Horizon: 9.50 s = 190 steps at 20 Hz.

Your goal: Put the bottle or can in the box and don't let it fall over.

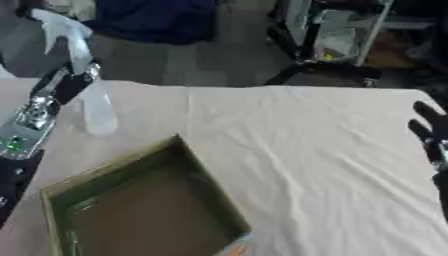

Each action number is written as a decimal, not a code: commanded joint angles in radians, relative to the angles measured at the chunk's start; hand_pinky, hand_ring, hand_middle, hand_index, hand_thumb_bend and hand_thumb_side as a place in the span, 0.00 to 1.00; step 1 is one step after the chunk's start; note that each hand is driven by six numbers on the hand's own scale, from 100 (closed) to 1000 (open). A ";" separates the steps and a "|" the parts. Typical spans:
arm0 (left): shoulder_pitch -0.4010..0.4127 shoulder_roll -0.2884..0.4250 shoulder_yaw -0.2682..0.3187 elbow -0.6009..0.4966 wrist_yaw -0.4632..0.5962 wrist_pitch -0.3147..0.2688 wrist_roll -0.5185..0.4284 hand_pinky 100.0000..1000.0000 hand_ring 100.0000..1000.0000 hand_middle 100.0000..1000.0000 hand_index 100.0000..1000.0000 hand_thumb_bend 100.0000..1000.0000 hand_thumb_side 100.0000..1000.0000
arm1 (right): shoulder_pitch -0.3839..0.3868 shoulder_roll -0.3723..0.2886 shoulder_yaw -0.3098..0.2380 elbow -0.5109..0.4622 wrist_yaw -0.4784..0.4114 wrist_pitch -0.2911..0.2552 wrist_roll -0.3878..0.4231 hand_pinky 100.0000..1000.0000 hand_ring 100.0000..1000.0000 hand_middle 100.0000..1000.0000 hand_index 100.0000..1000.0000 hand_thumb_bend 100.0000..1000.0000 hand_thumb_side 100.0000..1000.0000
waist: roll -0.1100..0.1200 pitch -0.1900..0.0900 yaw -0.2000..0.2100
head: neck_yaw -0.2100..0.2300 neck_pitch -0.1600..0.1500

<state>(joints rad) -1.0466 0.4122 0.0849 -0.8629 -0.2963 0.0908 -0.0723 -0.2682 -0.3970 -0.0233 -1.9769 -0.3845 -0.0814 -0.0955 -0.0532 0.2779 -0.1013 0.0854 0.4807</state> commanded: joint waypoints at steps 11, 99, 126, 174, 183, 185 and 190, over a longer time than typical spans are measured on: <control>-0.007 0.010 0.005 0.014 -0.004 0.023 -0.050 1.00 1.00 1.00 0.71 0.00 0.47 | -0.011 -0.012 -0.006 -0.023 -0.006 0.001 0.000 1.00 1.00 1.00 1.00 0.00 0.41 | 0.000 -0.016 -0.002 | -0.004 -0.014; 0.232 0.168 -0.378 -1.003 0.574 -0.094 -0.262 0.94 0.67 0.87 0.04 0.00 0.48 | 0.036 -0.059 -0.023 -0.023 -0.020 0.023 -0.037 1.00 1.00 0.97 1.00 0.00 0.41 | 0.048 -0.091 0.037 | -0.041 0.124; 0.409 0.110 -0.480 -0.855 0.471 -0.167 -0.334 0.93 0.68 0.84 0.02 0.00 0.59 | 0.036 -0.062 -0.024 -0.023 -0.020 0.025 -0.044 1.00 1.00 0.98 1.00 0.00 0.41 | 0.047 -0.090 0.034 | -0.047 0.123; 0.543 0.181 -0.360 -0.811 0.306 -0.338 -0.560 1.00 1.00 1.00 0.88 0.15 1.00 | 0.036 -0.062 -0.023 -0.023 -0.014 0.026 -0.046 1.00 1.00 0.97 1.00 0.00 0.41 | 0.049 -0.086 0.036 | -0.056 0.127; 0.544 0.187 -0.338 -0.837 0.167 -0.296 -0.527 1.00 1.00 1.00 0.88 0.76 1.00 | 0.036 -0.063 -0.024 -0.023 -0.015 0.026 -0.048 1.00 1.00 0.97 1.00 0.00 0.41 | 0.051 -0.087 0.036 | -0.054 0.129; 0.545 0.187 -0.339 -0.845 0.109 -0.306 -0.544 1.00 1.00 1.00 0.89 0.49 1.00 | 0.036 -0.063 -0.024 -0.023 -0.017 0.026 -0.048 1.00 1.00 0.97 1.00 0.00 0.41 | 0.051 -0.087 0.035 | -0.053 0.128; 0.550 0.181 -0.345 -0.837 0.087 -0.324 -0.641 1.00 1.00 1.00 0.90 0.05 0.52 | 0.035 -0.064 -0.026 -0.023 -0.021 0.026 -0.052 1.00 1.00 0.97 1.00 0.00 0.41 | 0.053 -0.088 0.034 | -0.052 0.124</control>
<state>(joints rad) -0.4893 0.5718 -0.2706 -1.6833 -0.2059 -0.2291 -0.6926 -0.2271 -0.4296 -0.0369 -1.9769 -0.4037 -0.0538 -0.1423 -0.0023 0.2094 -0.0671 0.0326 0.6112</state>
